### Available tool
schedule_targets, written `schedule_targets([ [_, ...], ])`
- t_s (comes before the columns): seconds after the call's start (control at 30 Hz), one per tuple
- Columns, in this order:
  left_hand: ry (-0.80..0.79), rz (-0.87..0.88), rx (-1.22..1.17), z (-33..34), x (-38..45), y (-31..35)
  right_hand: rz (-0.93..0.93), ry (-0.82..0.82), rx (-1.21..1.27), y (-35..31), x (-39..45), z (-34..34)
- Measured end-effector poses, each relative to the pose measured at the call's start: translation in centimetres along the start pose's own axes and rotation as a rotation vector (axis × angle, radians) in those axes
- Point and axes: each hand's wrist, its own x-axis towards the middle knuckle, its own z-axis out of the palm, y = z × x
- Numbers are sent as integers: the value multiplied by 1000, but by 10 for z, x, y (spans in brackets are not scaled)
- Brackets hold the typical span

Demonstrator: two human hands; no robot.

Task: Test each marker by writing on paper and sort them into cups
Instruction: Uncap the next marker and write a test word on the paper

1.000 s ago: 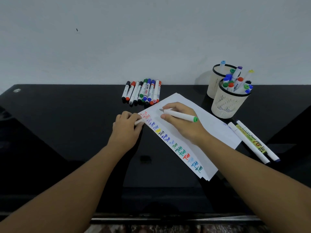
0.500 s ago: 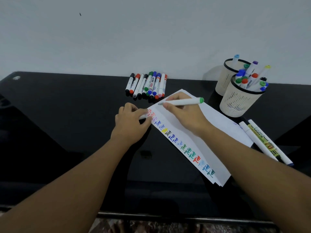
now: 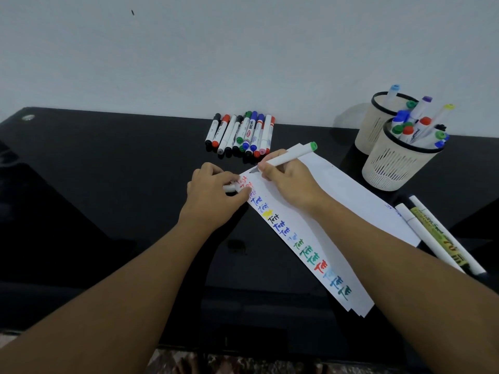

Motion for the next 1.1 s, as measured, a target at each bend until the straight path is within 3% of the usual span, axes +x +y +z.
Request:
schedule_targets([
  [1.1,-19,-14,-56,3,4,-6,-15,14,-141,3,4,3],
])
